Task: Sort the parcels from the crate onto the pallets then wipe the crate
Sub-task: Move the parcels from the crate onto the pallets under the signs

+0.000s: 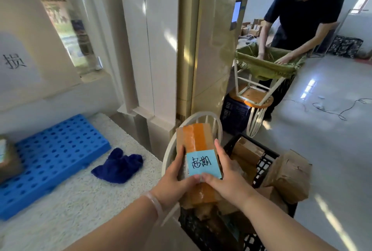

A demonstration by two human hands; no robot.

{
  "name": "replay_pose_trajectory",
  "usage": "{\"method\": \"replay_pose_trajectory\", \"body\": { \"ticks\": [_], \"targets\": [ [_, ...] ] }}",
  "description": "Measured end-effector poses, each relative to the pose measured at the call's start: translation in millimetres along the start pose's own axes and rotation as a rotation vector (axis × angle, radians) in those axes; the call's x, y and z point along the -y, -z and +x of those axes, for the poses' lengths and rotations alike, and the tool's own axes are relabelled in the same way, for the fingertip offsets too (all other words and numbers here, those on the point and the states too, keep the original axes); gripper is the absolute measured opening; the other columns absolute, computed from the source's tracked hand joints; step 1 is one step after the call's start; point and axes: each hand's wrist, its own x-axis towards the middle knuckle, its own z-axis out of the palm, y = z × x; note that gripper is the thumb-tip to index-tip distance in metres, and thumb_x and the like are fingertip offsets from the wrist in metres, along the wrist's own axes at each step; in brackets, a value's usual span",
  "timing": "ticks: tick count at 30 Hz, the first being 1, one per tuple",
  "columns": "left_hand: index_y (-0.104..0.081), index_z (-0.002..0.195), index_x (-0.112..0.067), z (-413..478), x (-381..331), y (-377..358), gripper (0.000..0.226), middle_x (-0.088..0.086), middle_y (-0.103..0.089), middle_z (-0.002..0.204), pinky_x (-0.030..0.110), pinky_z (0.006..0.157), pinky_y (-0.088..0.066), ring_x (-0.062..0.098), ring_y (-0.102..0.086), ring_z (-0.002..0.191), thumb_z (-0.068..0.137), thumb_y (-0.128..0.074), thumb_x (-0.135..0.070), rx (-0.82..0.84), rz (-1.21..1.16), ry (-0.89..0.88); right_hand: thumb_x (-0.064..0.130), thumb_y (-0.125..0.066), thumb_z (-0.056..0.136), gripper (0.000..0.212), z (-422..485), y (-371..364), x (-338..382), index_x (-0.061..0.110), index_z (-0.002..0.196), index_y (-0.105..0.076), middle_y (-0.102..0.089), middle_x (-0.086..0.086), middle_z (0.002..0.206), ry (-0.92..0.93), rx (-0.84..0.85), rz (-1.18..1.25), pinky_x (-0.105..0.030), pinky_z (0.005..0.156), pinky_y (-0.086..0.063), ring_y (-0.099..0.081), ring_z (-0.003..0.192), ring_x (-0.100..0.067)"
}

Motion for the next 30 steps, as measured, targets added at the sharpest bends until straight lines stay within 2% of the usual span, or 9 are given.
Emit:
{"method": "replay_pose_trajectory", "body": {
  "ticks": [2, 5, 7, 9, 12, 16, 19, 23, 30],
  "targets": [
    [0.002, 0.138, -0.067, -7, 5, 24, 0.082, -0.020, -0.036, 0.140, 0.032, 0.103, -0.047, 0.008, -0.044, 0.125, 0.088, -0.061, -0.052, -0.053, 0.084, -0.044, 0.045, -0.063, 0.091, 0.088, 15, -19, 15, 0.059, 0.147, 0.004, -0.020, 0.017, 0.151, 0.043, 0.058, -0.012, -0.045, 0.110, -0.041, -0.035, 0.134, -0.015],
    [0.001, 0.134, -0.075, -22, 19, 67, 0.081, -0.016, -0.032, 0.144, 0.034, 0.105, -0.046, 0.010, -0.044, 0.126, 0.081, -0.059, -0.066, -0.133, 0.125, -0.059, 0.042, -0.061, 0.093, 0.079, 40, -60, 38, 0.057, 0.148, -0.007, -0.016, 0.014, 0.155, 0.107, 0.121, -0.066, -0.040, 0.114, -0.036, -0.030, 0.139, -0.014],
    [0.001, 0.131, -0.079, -33, 29, 99, 0.084, -0.018, -0.032, 0.146, 0.041, 0.107, -0.045, 0.014, -0.043, 0.131, 0.075, -0.062, -0.073, -0.203, 0.123, -0.047, 0.039, -0.064, 0.092, 0.077, 56, -90, 55, 0.054, 0.148, -0.013, -0.019, 0.011, 0.154, 0.151, 0.150, -0.052, -0.034, 0.114, -0.034, -0.031, 0.136, -0.009],
    [-0.001, 0.131, -0.078, -44, 37, 133, 0.080, -0.021, -0.031, 0.146, 0.038, 0.109, -0.043, 0.013, -0.040, 0.134, 0.079, -0.061, -0.069, -0.256, 0.129, -0.039, 0.041, -0.064, 0.091, 0.078, 72, -120, 74, 0.054, 0.149, -0.013, -0.021, 0.011, 0.153, 0.174, 0.189, -0.053, -0.036, 0.114, -0.036, -0.032, 0.135, -0.009],
    [-0.003, 0.131, -0.070, -63, 43, 180, 0.066, -0.018, -0.026, 0.144, 0.022, 0.103, -0.040, 0.011, -0.037, 0.130, 0.090, -0.052, -0.055, -0.306, 0.143, 0.016, 0.047, -0.061, 0.091, 0.078, 96, -168, 102, 0.060, 0.147, -0.009, -0.020, 0.014, 0.153, 0.179, 0.256, -0.083, -0.042, 0.111, -0.041, -0.035, 0.134, -0.014],
    [-0.006, 0.134, -0.068, -91, 63, 243, 0.068, -0.010, -0.025, 0.148, 0.032, 0.108, -0.041, 0.015, -0.036, 0.132, 0.083, -0.051, -0.063, -0.413, 0.146, 0.042, 0.050, -0.056, 0.093, 0.074, 118, -234, 136, 0.067, 0.141, -0.002, -0.009, 0.019, 0.157, 0.254, 0.352, -0.109, -0.043, 0.111, -0.040, -0.029, 0.138, -0.015],
    [-0.008, 0.129, -0.074, -118, 84, 282, 0.065, -0.009, -0.025, 0.148, 0.033, 0.109, -0.039, 0.014, -0.035, 0.132, 0.091, -0.056, -0.052, -0.493, 0.156, 0.059, 0.048, -0.055, 0.094, 0.066, 122, -284, 156, 0.077, 0.131, -0.008, 0.000, 0.016, 0.159, 0.304, 0.430, -0.056, -0.040, 0.113, -0.037, -0.021, 0.140, -0.010],
    [-0.011, 0.135, -0.066, -154, 101, 313, 0.068, -0.007, -0.027, 0.145, 0.008, 0.088, -0.039, 0.009, -0.037, 0.127, 0.095, -0.059, -0.039, -0.597, 0.113, 0.096, 0.046, -0.058, 0.094, 0.058, 124, -333, 178, 0.079, 0.127, -0.025, -0.009, 0.011, 0.160, 0.370, 0.528, -0.025, -0.043, 0.115, -0.035, -0.019, 0.144, -0.012],
    [-0.010, 0.123, -0.076, -214, 111, 325, 0.064, -0.010, -0.024, 0.147, 0.026, 0.100, -0.043, 0.014, -0.036, 0.130, 0.093, -0.058, -0.046, -0.818, -0.002, 0.212, 0.038, -0.057, 0.097, 0.056, 120, -389, 218, 0.067, 0.132, -0.024, -0.011, 0.012, 0.157, 0.480, 0.796, -0.089, -0.028, 0.109, -0.035, -0.026, 0.135, -0.006]
  ]
}}
